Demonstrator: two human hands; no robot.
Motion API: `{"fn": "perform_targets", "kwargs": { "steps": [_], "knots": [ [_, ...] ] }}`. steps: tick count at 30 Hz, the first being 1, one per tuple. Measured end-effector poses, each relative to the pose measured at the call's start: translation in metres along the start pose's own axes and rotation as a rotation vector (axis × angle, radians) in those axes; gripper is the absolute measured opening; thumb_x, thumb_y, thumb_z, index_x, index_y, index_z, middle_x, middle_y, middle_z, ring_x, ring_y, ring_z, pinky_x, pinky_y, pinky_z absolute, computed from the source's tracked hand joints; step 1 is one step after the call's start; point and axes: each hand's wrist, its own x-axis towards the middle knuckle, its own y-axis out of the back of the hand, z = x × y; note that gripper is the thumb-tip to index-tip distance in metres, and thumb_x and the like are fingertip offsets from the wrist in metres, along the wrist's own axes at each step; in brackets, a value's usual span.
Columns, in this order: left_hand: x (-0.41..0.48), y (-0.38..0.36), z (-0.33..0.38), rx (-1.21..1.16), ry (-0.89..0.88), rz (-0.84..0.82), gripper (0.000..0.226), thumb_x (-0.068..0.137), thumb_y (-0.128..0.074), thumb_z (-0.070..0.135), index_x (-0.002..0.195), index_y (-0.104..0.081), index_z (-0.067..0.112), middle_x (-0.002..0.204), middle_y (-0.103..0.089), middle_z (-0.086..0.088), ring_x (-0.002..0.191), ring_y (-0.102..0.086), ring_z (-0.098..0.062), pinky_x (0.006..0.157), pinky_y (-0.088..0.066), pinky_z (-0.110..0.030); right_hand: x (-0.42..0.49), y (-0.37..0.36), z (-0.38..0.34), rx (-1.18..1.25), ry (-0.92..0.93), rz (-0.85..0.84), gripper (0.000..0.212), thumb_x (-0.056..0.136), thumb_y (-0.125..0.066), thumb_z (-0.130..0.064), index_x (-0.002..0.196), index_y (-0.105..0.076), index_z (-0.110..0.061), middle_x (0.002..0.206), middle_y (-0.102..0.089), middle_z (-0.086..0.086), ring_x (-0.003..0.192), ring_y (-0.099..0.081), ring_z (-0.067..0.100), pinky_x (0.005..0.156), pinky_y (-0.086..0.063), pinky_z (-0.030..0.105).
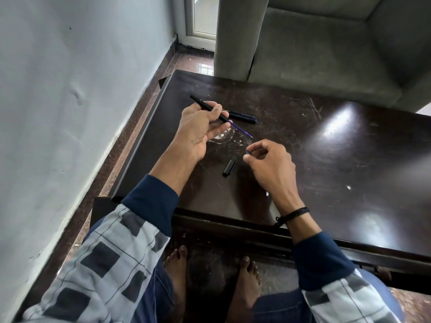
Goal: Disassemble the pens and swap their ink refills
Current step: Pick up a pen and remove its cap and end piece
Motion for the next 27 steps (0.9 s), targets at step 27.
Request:
{"fn": "perform_targets", "kwargs": {
  "steps": [27],
  "knots": [
    [-0.0039, -0.0038, -0.0048, -0.072, 0.095, -0.124, 0.006, 0.099, -0.063, 0.003, 0.095, -0.064, 0.008, 0.087, -0.075, -0.013, 0.086, -0.077, -0.027, 0.071, -0.063, -0.031, -0.0008, 0.0031, -0.0041, 0.353, 0.038, -0.036, 0.017, 0.084, -0.085, -0.023, 0.096, -0.074, -0.027, 0.077, -0.071, -0.009, 0.070, -0.069, 0.004, 0.078, -0.064, 0.042]
  ]
}}
